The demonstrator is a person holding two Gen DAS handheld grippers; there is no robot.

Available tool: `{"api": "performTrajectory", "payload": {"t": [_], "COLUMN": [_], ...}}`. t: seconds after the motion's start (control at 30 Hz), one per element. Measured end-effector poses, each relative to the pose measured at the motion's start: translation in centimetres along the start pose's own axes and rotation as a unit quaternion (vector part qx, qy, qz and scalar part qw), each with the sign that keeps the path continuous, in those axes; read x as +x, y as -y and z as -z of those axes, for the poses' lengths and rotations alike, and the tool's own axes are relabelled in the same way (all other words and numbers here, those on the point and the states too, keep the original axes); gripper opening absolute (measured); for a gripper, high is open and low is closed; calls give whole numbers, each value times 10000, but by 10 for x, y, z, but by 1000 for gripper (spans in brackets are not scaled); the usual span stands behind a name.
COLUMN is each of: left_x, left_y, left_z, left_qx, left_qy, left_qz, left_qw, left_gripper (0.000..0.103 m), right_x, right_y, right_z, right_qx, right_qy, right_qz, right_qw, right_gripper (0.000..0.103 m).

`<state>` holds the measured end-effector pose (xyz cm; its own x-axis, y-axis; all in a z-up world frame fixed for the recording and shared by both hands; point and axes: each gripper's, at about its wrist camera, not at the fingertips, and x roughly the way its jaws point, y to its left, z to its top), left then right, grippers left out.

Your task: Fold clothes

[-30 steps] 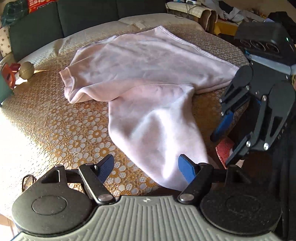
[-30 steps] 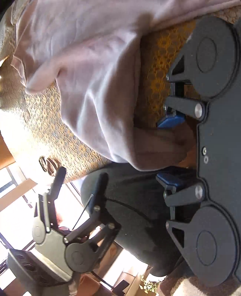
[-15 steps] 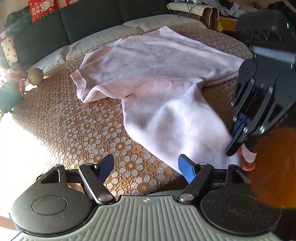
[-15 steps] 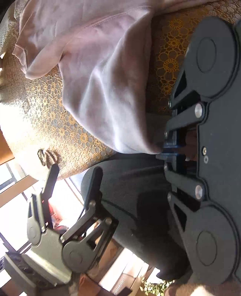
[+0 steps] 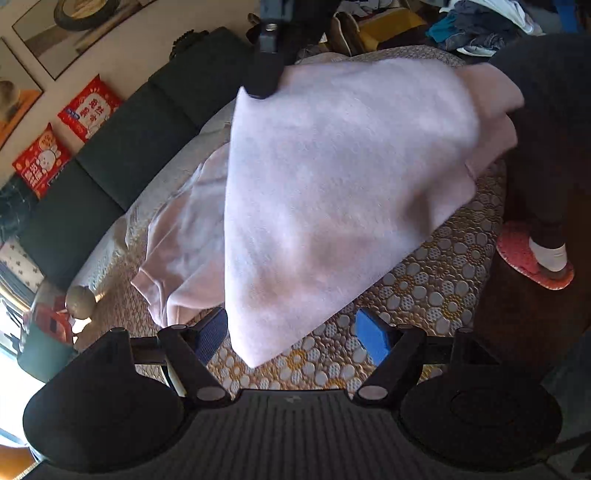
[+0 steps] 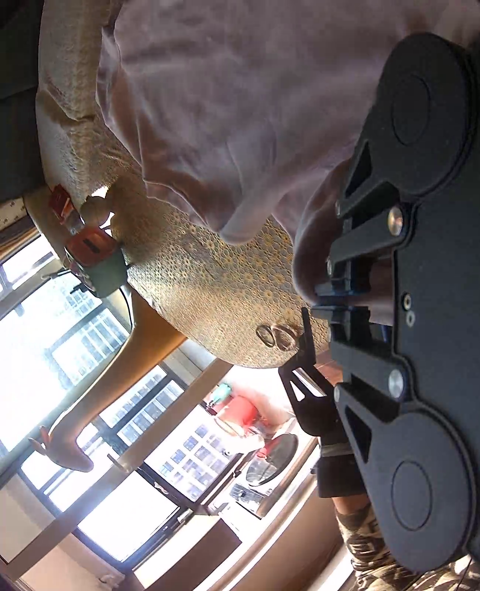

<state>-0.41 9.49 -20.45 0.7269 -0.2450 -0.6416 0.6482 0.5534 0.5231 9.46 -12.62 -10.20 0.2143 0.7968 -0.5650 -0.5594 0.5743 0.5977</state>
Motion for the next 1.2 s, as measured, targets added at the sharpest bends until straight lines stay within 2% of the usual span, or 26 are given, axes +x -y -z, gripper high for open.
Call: {"api": "performTrajectory", "payload": {"t": [0.17, 0.4, 0.5, 0.6, 0.67, 0.77, 0.8, 0.87, 0.93, 0.97, 1.07, 1.13, 1.2], "left_x": [22, 46, 58, 59, 55, 54, 58, 67, 77, 80, 88, 91, 91], "left_y": [-10, -17, -21, -20, -18, -17, -19, -29, -44, -53, -78, -89, -99], "left_z": [-9, -13, -11, -10, -13, -20, -23, -31, -40, -44, -59, -67, -73], "left_qx": [-210, 149, 167, 323, 451, 536, 480, 192, -315, -591, -1352, -1681, -1969], "left_qy": [-22, -210, -286, -56, 201, 455, 434, 337, 215, 185, 185, 191, 202], "left_qz": [-88, -85, -100, -180, -265, -331, -315, -220, -45, 13, 158, 243, 303], "left_qw": [9997, 9996, 9994, 9993, 9984, 9970, 9974, 9990, 9993, 9981, 9905, 9853, 9797], "left_gripper": [76, 76, 76, 76, 76, 75, 72, 49, 38, 33, 29, 27, 26], "right_x": [12, 52, 42, 15, -2, -14, -16, -14, -5, -1, 16, 27, 39], "right_y": [34, 92, 98, 89, 77, 47, 35, 14, -2, -7, -14, -16, -11], "right_z": [-17, -29, -21, -5, 9, 39, 50, 69, 82, 83, 85, 84, 81], "right_qx": [144, 723, 773, 338, -102, -1334, -1781, -2538, -2957, -3040, -3167, -3263, -3447], "right_qy": [174, 80, -40, -32, -183, -237, -224, -195, -200, -198, -210, -187, -81], "right_qz": [633, 1466, 1515, 1648, 1825, 2116, 2189, 2258, 2259, 2221, 2120, 2090, 2286], "right_qw": [9977, 9865, 9854, 9857, 9830, 9679, 9591, 9403, 9280, 9262, 9243, 9217, 9104], "right_gripper": [103, 103, 103, 103, 103, 103, 103, 103, 103, 103, 103, 103, 103]}}
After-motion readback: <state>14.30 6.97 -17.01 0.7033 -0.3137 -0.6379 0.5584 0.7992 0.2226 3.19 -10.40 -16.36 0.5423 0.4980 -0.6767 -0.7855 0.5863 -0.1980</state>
